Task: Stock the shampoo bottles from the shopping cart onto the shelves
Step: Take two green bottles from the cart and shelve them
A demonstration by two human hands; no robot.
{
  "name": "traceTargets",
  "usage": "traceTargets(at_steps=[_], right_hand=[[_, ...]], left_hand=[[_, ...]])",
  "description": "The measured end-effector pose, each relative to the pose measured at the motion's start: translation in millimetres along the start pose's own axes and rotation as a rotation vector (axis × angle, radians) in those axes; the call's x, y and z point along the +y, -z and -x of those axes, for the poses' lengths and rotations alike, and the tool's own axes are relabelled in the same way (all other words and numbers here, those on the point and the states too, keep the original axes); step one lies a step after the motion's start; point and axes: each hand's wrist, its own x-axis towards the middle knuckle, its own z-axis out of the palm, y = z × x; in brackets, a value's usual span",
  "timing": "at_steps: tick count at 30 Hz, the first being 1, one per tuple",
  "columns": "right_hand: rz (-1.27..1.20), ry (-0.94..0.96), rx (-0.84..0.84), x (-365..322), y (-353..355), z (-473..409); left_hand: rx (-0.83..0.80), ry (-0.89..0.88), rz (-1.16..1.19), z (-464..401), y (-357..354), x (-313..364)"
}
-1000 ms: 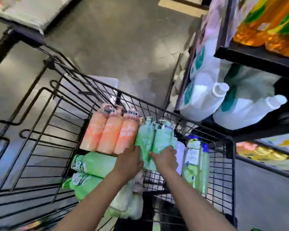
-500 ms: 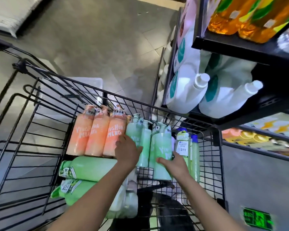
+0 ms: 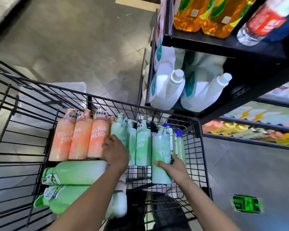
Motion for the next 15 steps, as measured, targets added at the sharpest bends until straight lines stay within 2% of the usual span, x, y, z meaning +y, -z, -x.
traceTargets(at_steps=[4, 8, 15], right_hand=[[0.0, 0.005, 0.028, 9.8, 4.8, 4.4], [-0.051, -0.005, 0.024, 20.7, 10.8, 9.9], [-0.204, -0.003, 0.016, 26.6, 27.3, 31.5]], left_hand=[[-0.026, -0.017, 0.073, 0.5, -0.3, 1.3], [-0.099, -0.027, 0.448, -4.7, 6.5, -15.9], [-0.316, -0.22, 0.759, 38.7, 23.2, -2.6]])
